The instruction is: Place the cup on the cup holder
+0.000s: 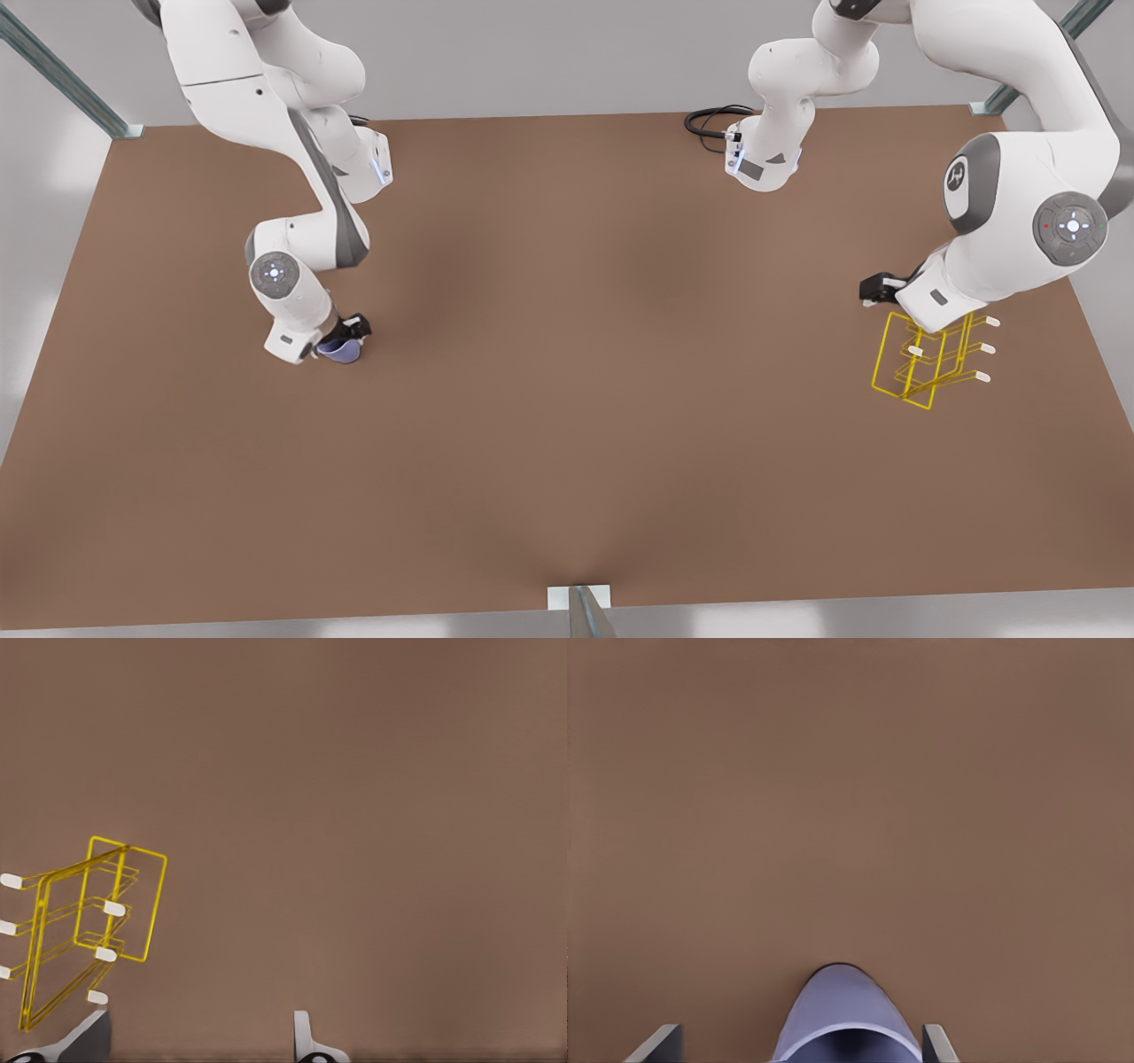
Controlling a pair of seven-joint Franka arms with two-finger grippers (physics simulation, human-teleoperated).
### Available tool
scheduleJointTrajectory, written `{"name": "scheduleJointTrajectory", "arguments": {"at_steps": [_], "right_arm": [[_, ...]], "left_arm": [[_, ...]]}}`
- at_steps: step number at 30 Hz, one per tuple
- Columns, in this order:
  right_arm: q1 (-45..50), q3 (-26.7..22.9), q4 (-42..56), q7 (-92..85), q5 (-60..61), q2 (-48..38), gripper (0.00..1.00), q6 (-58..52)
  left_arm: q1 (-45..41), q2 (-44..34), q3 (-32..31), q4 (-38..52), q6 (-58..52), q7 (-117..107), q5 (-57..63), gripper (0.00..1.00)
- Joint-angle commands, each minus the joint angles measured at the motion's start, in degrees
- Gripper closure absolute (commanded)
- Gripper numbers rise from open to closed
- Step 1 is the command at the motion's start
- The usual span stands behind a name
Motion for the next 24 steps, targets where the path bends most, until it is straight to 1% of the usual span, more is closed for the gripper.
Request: {"name": "scheduleJointTrajectory", "arguments": {"at_steps": [1,3,7,10,12,16,21,24], "right_arm": [[0.2,0.0,-0.9,0.0,0.2,-0.3,0.0,7.5],[0.3,0.0,-2.6,-0.3,1.0,-0.4,0.0,3.2],[0.3,-0.2,-2.8,-3.4,1.4,-0.4,0.0,3.1],[0.4,-0.1,-2.9,-4.4,2.1,-1.8,0.0,-1.3],[0.4,-0.1,-2.8,-7.9,5.6,-1.9,0.0,-2.7],[0.9,0.1,-2.6,-8.0,5.6,-1.8,0.0,-8.6],[0.3,0.0,-2.2,-8.0,5.6,-1.0,0.0,-8.7],[0.2,0.0,-1.5,-8.0,5.6,1.6,0.0,-7.9]], "left_arm": [[0.3,0.0,0.0,0.0,-2.1,0.9,0.1,0.0],[0.3,0.0,0.0,0.0,-2.2,0.9,0.1,0.0],[0.3,0.1,0.0,0.0,-2.1,0.9,0.1,0.0],[0.3,0.2,0.0,0.0,-2.7,0.8,0.1,0.0],[0.3,0.2,0.0,-0.1,-3.5,0.6,0.1,0.0],[0.2,0.2,0.0,-0.1,-4.5,0.5,0.1,0.0],[0.3,0.2,0.0,-0.1,-5.2,0.5,0.1,0.0],[0.2,0.2,0.0,-0.1,-6.1,0.5,0.1,0.0]]}}
